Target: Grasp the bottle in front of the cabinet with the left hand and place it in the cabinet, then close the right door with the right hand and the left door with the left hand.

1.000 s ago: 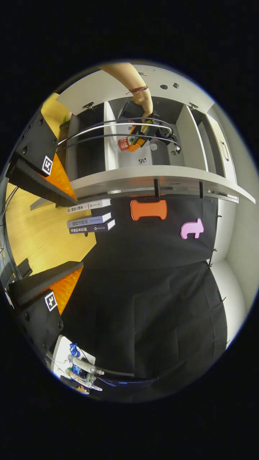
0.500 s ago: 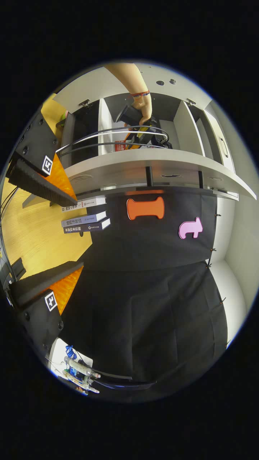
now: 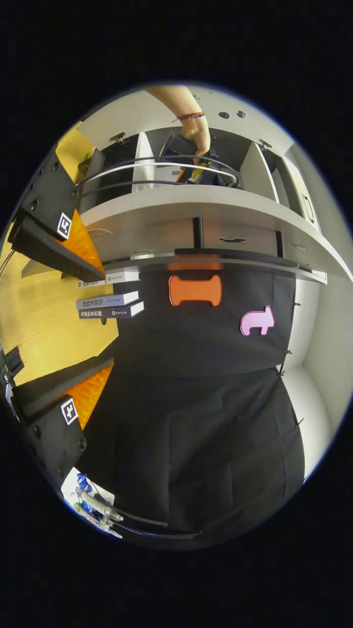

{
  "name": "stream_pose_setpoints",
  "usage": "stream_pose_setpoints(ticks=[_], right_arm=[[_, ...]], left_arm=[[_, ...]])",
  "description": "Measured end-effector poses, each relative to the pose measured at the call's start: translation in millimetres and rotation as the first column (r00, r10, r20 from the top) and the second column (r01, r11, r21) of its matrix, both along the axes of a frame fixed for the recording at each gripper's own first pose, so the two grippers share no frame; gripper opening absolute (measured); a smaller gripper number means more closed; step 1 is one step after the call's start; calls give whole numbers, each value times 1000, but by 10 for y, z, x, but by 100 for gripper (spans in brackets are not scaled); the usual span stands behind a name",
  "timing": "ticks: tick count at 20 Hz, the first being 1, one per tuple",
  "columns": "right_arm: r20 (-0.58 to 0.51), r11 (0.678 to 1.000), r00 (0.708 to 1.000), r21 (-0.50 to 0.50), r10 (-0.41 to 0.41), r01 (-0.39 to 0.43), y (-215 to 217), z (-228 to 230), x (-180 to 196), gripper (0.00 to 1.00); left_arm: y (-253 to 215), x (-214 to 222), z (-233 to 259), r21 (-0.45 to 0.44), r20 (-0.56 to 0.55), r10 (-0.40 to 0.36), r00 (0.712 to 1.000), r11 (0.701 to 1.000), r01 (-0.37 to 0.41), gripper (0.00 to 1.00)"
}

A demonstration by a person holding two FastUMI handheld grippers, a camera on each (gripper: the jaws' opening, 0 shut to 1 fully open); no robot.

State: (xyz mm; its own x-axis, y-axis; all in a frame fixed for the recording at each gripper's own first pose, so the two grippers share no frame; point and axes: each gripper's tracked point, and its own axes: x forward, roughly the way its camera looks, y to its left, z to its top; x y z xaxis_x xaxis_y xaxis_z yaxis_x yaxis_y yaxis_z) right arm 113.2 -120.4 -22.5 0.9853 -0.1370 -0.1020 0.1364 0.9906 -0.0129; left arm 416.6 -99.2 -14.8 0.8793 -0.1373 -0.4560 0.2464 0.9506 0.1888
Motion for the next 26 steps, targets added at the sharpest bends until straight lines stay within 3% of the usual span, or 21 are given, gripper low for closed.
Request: stream_pose_setpoints(ticks=[2, 3, 4, 9, 12, 16, 17, 21, 26], right_arm=[[-2, 999, 1000, -30, 15, -15, 57, 8, 26, 100], [8, 999, 1000, -49, 21, -20, 58, 42, 20, 87], [12, 998, 1000, -63, 22, -21, 70, 58, 26, 94], [8, 996, 996, -39, 84, -84, 354, 17, 37, 93], [12, 988, 991, -90, 130, -128, 603, 44, 55, 93], [11, 975, 984, -139, 175, -172, 874, 63, 125, 93], [9, 973, 982, -141, 187, -184, 943, 59, 142, 85], [-9, 961, 974, -162, 224, -223, 1263, 59, 222, 86], [3, 943, 961, -192, 278, -272, 1736, 24, 394, 86]], left_arm=[[89, -204, 175, -40, 52, 18, 999, 999, -16, 100], [142, -307, 284, -60, 84, 24, 996, 998, -19, 100], [192, -416, 382, -73, 114, 30, 993, 997, -21, 96], [470, -1115, 805, -156, 237, 68, 969, 987, -32, 95], [753, -1609, 958, -213, 303, 116, 946, 976, -52, 95], [1144, -2337, 1090, -219, 379, 198, 904, 968, -120, 95], [1188, -2490, 1087, -220, 396, 204, 895, 968, -123, 93], [1452, -2998, 1018, -215, 442, 260, 859, 960, -180, 95], [1724, -3376, 862, -193, 442, 279, 853, 958, -213, 95]])
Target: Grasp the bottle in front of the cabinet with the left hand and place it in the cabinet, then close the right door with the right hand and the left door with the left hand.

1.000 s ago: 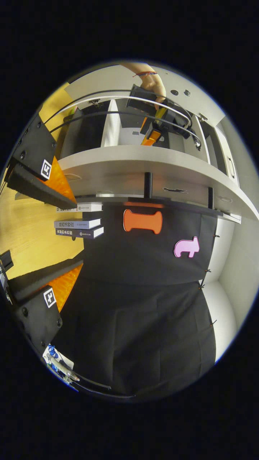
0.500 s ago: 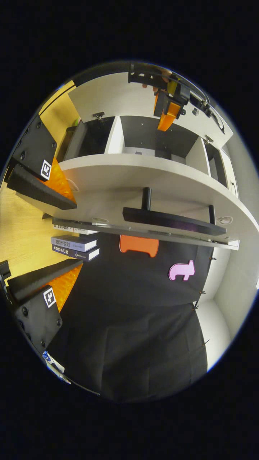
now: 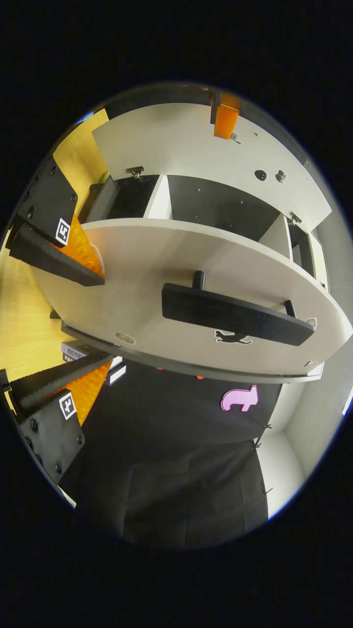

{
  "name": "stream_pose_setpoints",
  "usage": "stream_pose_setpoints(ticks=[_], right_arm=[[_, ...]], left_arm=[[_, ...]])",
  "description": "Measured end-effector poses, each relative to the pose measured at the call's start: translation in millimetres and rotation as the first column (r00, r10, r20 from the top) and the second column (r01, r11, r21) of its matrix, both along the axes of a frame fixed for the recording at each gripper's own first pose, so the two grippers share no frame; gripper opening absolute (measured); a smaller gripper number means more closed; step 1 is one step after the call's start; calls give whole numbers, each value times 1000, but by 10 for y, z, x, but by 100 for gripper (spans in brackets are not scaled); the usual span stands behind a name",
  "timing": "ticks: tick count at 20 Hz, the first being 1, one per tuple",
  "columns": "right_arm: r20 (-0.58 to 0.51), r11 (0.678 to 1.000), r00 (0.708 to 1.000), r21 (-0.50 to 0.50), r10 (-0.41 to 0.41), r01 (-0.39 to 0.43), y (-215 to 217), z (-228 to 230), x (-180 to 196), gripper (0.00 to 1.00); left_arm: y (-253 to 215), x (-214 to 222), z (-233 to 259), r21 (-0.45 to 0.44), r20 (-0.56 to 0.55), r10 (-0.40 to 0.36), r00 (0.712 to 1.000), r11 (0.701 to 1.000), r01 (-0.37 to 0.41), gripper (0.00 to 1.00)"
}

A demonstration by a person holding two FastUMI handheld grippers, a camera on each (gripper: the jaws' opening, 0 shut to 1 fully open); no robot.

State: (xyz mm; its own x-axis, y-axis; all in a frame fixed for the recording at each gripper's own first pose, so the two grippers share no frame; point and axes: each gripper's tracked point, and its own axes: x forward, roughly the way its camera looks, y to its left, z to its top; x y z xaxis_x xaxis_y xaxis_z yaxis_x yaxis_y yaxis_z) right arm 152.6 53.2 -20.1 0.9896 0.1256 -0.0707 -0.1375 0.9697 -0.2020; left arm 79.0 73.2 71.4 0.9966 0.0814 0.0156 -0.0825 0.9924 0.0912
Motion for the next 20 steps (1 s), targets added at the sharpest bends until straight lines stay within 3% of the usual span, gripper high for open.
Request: stream_pose_setpoints(ticks=[1, 2, 4, 9, 10, 18, 20], right_arm=[[-5, 999, 999, 8, 33, -33, 139, -28, 11, 99], [-11, 998, 998, 17, 64, -64, 277, -35, 20, 93], [-12, 996, 996, 24, 92, -91, 447, -15, -20, 98], [0, 995, 995, 26, 98, -98, 584, 53, -121, 94], [1, 995, 995, 25, 99, -99, 584, 55, -127, 98], [9, 994, 995, 23, 102, -102, 603, 135, -384, 98], [14, 995, 995, 24, 96, -97, 567, 173, -453, 94]], left_arm=[[62, -51, -24, -7, -3, 6, 1000, 1000, -6, 95], [120, -87, -24, -17, -1, 11, 1000, 1000, -11, 94], [236, -179, 2, -27, 13, 28, 1000, 999, -27, 95], [376, -372, 41, -25, 38, 27, 999, 999, -26, 92], [384, -417, 58, -20, 42, 27, 999, 999, -26, 92], [912, -657, 52, -6, 53, 141, 989, 990, -141, 95], [1046, -670, 22, 2, 54, 176, 983, 984, -176, 95]])
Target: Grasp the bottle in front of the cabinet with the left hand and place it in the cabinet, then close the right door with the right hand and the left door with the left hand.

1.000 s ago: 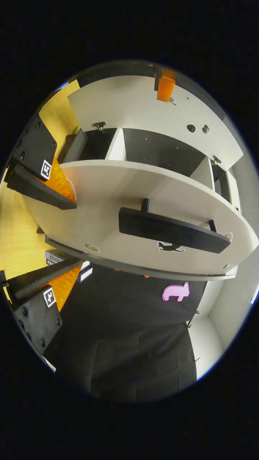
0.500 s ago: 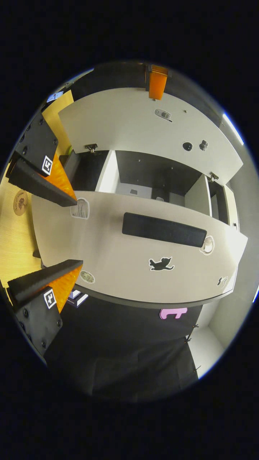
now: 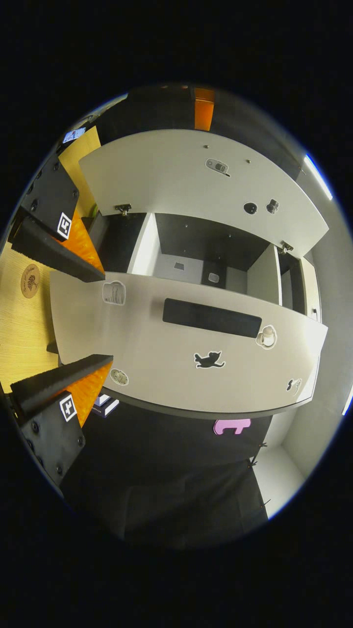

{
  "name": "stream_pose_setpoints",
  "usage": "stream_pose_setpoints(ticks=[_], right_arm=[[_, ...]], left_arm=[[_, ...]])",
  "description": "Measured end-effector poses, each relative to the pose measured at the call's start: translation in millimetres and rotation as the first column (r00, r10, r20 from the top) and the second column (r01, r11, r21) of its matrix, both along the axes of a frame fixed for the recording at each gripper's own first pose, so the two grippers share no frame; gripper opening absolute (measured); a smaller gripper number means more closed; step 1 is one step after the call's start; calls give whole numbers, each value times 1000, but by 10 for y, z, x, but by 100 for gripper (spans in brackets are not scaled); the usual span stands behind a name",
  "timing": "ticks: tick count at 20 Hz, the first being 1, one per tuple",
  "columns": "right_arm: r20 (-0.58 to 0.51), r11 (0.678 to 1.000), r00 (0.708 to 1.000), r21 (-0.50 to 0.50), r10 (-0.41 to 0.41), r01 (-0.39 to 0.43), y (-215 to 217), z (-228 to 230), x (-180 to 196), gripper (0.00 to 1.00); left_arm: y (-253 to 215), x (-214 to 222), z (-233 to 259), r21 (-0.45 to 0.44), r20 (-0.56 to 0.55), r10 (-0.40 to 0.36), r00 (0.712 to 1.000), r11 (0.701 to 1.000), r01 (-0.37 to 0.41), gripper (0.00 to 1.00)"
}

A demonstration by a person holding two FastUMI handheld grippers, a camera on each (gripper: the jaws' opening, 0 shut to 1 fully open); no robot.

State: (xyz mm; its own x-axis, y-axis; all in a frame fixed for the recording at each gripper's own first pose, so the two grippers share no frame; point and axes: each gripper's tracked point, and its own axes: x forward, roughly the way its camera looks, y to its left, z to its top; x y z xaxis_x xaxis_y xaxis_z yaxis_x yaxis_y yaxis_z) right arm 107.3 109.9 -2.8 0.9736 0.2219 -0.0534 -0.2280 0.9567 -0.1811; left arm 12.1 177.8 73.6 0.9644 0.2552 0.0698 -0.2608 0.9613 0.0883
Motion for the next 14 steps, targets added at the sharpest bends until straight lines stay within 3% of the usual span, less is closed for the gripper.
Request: stream_pose_setpoints(ticks=[1, 4, 7, 10, 13, 14], right_arm=[[3, 1000, 1000, -1, -5, 5, -29, 17, -33, 98], [6, 1000, 1000, -6, -21, 21, -129, 55, -113, 94], [3, 999, 999, -10, -41, 41, -228, 56, -164, 98], [2, 999, 999, -3, -48, 48, -251, 55, -208, 94], [1, 998, 998, -8, -57, 57, -308, 62, -255, 98], [2, 998, 998, -8, -60, 60, -327, 60, -267, 94]], left_arm=[[83, 11, 2, 9, 0, 21, 1000, 1000, -21, 95], [281, 53, -56, 28, 3, 84, 996, 996, -84, 95], [368, 65, -35, 26, 22, 86, 996, 996, -86, 95], [498, 34, -101, 35, 7, 126, 992, 991, -126, 95], [569, 83, -152, 27, -7, 137, 991, 990, -137, 95], [583, 109, -173, 29, -12, 142, 990, 989, -142, 95]])
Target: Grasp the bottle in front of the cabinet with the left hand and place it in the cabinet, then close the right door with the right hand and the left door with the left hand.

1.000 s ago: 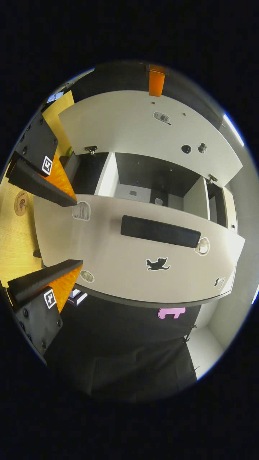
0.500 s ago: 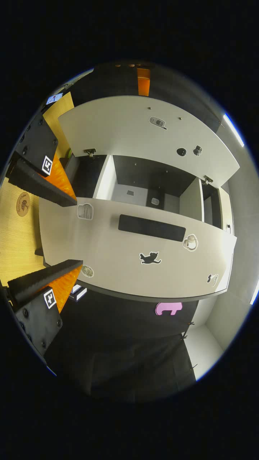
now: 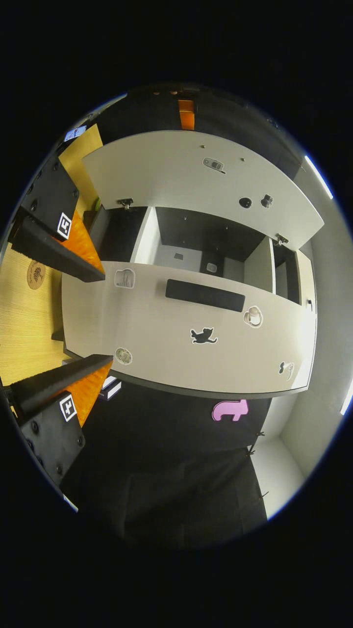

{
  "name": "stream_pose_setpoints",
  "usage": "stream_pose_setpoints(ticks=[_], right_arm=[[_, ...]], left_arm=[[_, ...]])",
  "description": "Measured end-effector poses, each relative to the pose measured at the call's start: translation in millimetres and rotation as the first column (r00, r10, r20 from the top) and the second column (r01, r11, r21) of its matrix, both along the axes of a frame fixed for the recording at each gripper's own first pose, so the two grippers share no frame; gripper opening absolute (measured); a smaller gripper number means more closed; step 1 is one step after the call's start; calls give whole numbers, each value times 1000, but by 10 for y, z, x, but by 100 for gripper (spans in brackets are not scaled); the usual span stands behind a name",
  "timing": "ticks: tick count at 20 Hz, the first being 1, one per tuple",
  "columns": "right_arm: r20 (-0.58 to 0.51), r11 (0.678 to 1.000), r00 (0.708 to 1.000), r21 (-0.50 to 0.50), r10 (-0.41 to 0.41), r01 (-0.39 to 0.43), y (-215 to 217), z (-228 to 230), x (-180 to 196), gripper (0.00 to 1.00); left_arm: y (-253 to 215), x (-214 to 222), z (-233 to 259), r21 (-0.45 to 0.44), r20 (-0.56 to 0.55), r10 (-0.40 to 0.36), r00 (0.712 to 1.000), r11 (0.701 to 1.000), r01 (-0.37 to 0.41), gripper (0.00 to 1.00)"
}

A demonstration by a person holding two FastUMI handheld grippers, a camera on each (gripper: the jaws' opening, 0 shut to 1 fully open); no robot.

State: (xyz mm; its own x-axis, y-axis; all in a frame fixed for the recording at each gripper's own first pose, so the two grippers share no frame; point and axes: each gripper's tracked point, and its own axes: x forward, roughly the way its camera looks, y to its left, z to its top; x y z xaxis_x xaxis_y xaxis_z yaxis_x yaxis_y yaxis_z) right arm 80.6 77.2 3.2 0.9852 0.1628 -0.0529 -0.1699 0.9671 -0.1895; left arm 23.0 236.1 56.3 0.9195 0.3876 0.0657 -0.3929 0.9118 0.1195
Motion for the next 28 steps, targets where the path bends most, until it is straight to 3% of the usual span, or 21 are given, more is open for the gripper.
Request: stream_pose_setpoints(ticks=[7, 9, 12, 14, 17, 24, 28], right_arm=[[-6, 999, 999, 7, -39, 39, -152, -6, -36, 98], [-10, 999, 999, 14, -45, 45, -166, -15, -41, 94], [-9, 998, 999, 24, -50, 50, -164, 5, -41, 98], [-10, 998, 999, 25, -49, 49, -160, 12, -52, 94], [-8, 998, 999, 23, -52, 52, -155, 29, -38, 98], [-15, 999, 999, 32, -40, 41, -202, -6, -26, 94], [-15, 999, 999, 31, -43, 44, -258, -27, -11, 94]], left_arm=[[-30, 80, -167, 11, -34, 2, 999, 1000, -2, 94], [-84, 94, -206, 3, -43, -19, 999, 1000, 19, 94], [-94, 111, -230, -28, -46, -38, 998, 999, 37, 91], [-102, 125, -232, -45, -45, -45, 998, 998, 43, 97], [-165, 120, -252, -64, -46, -64, 997, 996, 61, 90], [-408, 187, -304, -102, -56, -153, 987, 984, 147, 93], [-489, 233, -299, -68, -77, -145, 986, 988, 140, 94]])
